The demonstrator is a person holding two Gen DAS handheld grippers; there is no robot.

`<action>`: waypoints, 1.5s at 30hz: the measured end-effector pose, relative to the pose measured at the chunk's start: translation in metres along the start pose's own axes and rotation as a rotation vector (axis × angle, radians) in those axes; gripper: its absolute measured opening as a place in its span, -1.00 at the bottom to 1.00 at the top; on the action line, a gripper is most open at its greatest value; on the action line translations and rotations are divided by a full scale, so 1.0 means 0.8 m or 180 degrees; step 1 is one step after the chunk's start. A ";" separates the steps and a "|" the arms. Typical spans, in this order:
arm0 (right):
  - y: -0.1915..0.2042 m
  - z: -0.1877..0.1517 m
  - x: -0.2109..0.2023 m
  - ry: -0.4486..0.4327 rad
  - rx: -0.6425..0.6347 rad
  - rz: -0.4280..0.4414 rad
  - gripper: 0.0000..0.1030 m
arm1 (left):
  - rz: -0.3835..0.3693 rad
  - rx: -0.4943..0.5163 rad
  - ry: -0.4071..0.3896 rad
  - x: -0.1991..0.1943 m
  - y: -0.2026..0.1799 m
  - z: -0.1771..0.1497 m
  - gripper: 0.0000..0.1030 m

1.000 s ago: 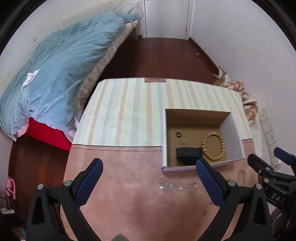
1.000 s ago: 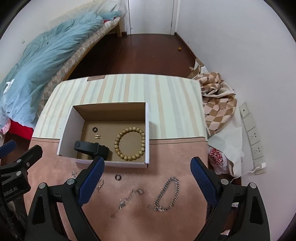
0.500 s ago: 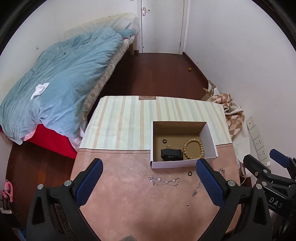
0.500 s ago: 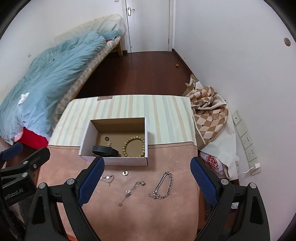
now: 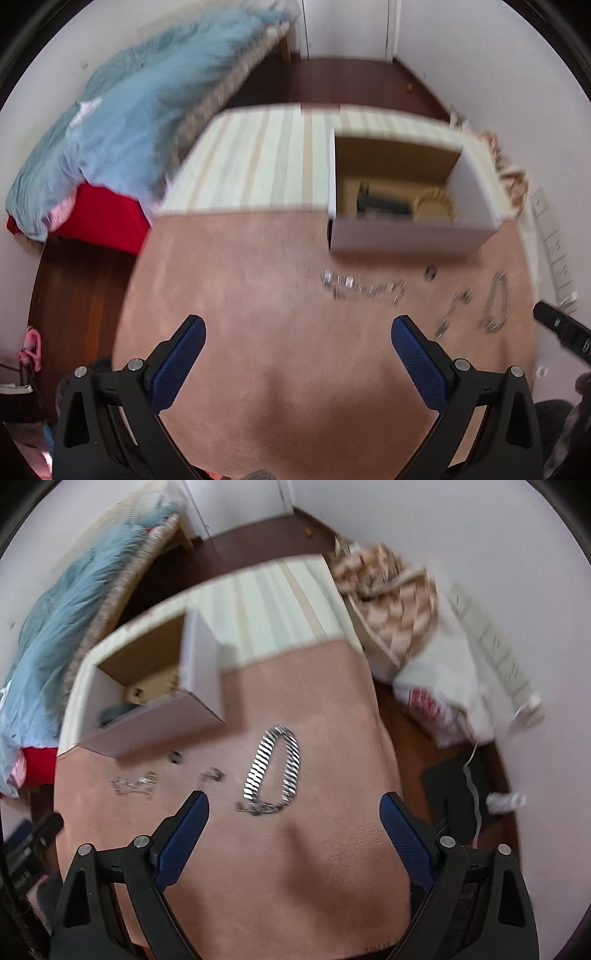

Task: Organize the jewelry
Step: 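Grasp the thick silver chain bracelet with the right gripper, then grasp the silver pendant chain with the left gripper while the right gripper holds the chain bracelet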

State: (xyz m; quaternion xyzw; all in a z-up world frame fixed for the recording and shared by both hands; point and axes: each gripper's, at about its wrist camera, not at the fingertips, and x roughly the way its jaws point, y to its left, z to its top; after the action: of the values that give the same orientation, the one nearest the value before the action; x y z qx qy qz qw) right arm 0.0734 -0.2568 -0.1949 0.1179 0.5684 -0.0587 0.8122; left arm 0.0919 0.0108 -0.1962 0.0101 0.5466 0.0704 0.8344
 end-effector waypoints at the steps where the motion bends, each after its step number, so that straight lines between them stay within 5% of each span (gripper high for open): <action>1: -0.007 0.001 0.014 0.0026 0.0023 -0.0027 0.50 | 0.0014 0.0021 0.0046 0.009 -0.003 -0.003 0.99; 12: 0.012 0.019 0.079 0.0026 -0.0412 -0.0210 0.22 | 0.0110 0.0202 0.0213 0.055 -0.042 -0.003 0.99; 14: 0.022 0.015 0.081 -0.0039 -0.0606 -0.0354 -0.07 | 0.0098 0.0246 0.0213 0.056 -0.051 -0.002 0.99; 16: 0.023 0.013 0.078 -0.0082 -0.0678 -0.0376 -0.84 | 0.0081 0.0288 0.0213 0.056 -0.061 -0.001 0.99; 22: -0.025 0.018 0.059 -0.0095 -0.0306 -0.0208 -0.85 | -0.0107 0.0410 0.0163 0.055 -0.095 0.007 0.99; 26: -0.045 0.016 0.043 -0.0137 -0.0082 -0.0078 -0.85 | -0.0455 0.0474 0.0143 0.054 -0.126 0.011 0.98; 32: -0.056 0.018 0.045 -0.0132 0.0033 -0.0050 -0.85 | -0.0644 0.0785 0.0176 0.068 -0.179 0.013 0.43; 38: -0.060 0.019 0.042 -0.0146 0.0093 -0.0033 -0.85 | -0.0640 0.0969 0.0183 0.084 -0.198 0.016 0.11; 45: -0.060 0.019 0.045 -0.0130 0.0119 -0.0028 -0.84 | -0.0734 0.1028 0.0087 0.084 -0.209 0.019 -0.65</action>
State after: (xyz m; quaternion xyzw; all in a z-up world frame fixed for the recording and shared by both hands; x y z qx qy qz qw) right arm 0.0889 -0.3055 -0.2296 0.1294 0.5509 -0.0753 0.8210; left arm 0.1500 -0.1453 -0.2674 0.0802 0.5596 -0.1141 0.8170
